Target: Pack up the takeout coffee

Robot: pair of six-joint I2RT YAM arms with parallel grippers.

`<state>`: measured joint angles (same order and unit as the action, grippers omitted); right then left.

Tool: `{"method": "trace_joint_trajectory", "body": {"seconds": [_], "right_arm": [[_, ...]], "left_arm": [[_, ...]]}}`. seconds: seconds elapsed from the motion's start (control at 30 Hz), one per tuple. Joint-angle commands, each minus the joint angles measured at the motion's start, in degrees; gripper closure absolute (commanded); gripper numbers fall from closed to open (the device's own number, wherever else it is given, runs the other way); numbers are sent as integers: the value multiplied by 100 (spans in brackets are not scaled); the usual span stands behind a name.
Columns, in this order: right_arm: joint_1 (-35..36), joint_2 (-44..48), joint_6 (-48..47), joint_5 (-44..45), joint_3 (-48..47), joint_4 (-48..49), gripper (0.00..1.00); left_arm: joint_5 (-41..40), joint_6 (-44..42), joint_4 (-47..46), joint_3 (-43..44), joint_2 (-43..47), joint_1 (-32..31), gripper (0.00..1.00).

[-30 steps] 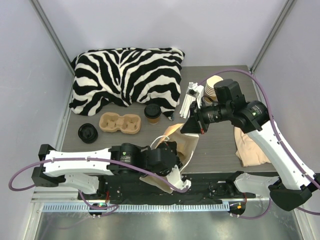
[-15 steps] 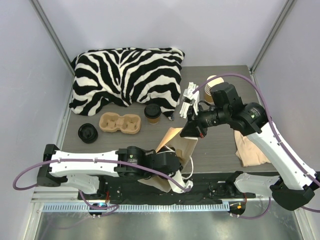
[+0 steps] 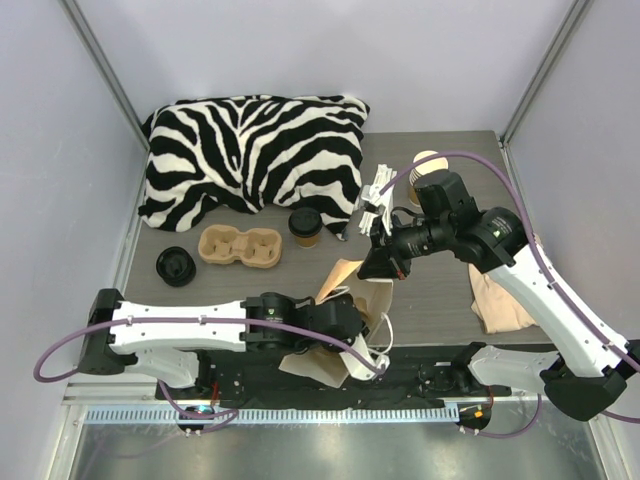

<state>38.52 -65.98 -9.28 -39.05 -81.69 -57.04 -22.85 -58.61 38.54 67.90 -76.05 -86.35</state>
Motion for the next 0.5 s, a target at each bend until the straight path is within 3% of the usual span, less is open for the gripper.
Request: {"method": "trace_joint_trajectory", "body": {"seconds": [0.0,0.33,0.47], "right_arm": [[85,146,-153,-542,56,123,99],[85,59,-390,-560,74,0,99],[85,-3,-399,-534,74,-27,99]], "left_arm": [[334,130,-172,-93,-155,232,100],[782,60,-268,30,-428,777,97],[826,-19,-242,170,-455,891,84]]}}
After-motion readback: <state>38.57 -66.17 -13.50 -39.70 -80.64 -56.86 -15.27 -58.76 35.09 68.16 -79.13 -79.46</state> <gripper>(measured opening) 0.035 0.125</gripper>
